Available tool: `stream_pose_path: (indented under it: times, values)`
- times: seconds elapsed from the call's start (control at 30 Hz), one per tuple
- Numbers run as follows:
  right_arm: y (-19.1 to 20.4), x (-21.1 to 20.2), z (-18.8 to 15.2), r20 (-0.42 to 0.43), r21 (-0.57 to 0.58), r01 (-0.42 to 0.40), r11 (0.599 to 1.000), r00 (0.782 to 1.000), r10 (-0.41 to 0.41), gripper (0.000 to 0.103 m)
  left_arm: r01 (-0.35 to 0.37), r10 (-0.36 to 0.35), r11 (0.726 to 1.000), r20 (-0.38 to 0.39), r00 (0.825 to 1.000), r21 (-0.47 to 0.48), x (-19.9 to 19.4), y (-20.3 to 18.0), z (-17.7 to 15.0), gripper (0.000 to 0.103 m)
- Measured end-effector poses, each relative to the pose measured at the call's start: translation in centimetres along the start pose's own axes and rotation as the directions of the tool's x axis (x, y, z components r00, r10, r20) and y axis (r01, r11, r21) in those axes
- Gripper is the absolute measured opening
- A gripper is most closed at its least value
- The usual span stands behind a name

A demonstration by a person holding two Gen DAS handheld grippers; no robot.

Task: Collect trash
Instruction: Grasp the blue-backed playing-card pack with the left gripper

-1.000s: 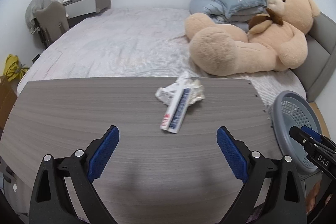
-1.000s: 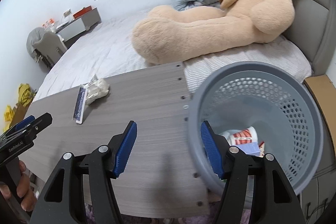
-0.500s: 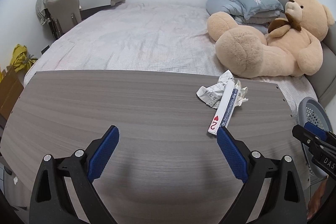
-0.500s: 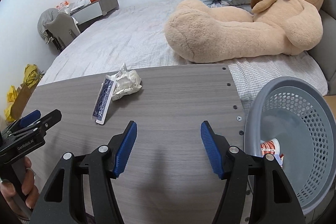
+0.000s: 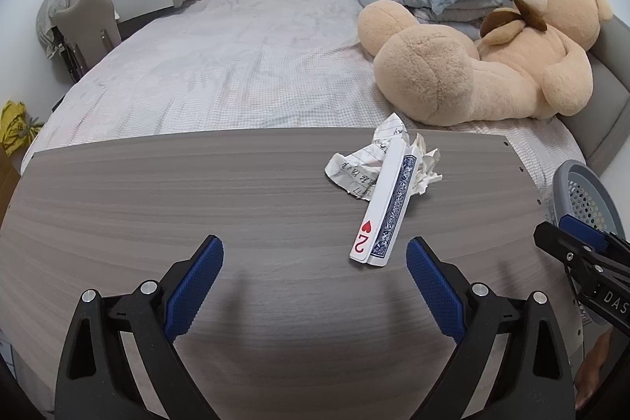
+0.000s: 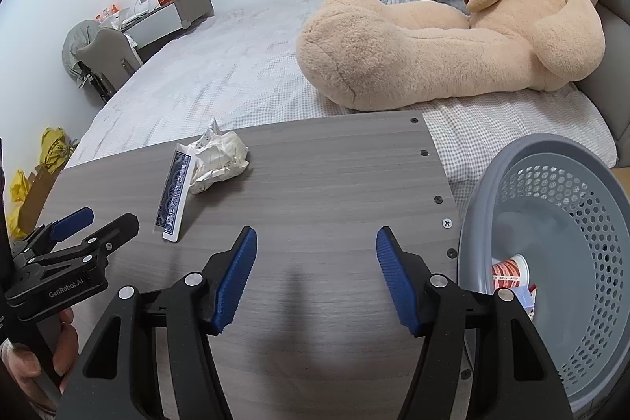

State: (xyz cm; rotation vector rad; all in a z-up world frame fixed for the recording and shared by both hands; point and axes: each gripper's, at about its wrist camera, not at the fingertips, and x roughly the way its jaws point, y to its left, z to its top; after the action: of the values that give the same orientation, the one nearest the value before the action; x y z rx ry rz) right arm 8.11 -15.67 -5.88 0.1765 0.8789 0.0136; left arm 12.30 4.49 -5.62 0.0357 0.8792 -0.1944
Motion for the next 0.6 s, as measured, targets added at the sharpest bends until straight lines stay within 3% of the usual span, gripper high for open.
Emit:
stream_pose_path:
  times: [0.6]
  values:
    - [-2.3,1.2,-0.3,-0.007,0.046,-0.025,0.999,1.0,0.026,0.061,0.016,-0.012,0.998,-0.082,0.997,0.054,2.9,-2.4,0.5,0.092]
